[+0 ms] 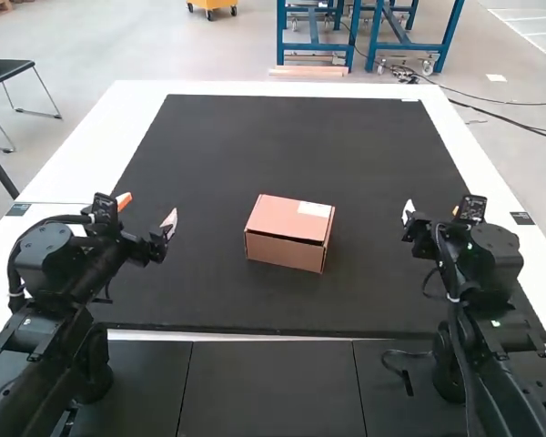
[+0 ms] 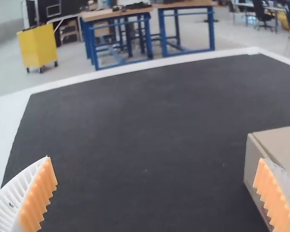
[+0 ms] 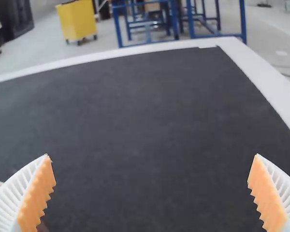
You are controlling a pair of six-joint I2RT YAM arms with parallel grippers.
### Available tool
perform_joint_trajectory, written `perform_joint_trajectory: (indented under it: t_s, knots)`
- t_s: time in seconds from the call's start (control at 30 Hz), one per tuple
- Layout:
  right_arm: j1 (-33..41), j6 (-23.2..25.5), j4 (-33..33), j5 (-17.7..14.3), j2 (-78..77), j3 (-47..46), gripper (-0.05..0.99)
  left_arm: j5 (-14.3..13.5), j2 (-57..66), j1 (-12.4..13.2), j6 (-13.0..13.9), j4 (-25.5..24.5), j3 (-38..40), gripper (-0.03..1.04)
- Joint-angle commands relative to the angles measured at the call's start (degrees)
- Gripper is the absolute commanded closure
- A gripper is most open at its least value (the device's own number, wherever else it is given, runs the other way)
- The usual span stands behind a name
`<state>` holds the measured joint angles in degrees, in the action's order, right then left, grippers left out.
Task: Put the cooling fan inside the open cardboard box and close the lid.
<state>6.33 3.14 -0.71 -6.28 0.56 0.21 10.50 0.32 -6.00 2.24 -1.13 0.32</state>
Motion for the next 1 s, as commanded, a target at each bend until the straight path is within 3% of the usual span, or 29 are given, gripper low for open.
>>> perform_joint_trajectory:
  t_s: [0.0, 0.2, 0.97]
  knots:
    - [0.4, 0.0, -0.3, -0.9, -0.6, -0.2, 0.03, -0.4, -0.4, 0.3, 4.0, 0.1, -0.3, 0.05]
    - [0.4, -0.1, -0.3, -0.9, -0.6, -0.2, 0.02, -0.4, -0.4, -0.9, 4.0, 0.1, -0.3, 0.05]
    - [0.4, -0.1, -0.3, -1.0, -0.5, -0.2, 0.02, -0.4, -0.4, -0.9, 4.0, 0.1, -0.3, 0.05]
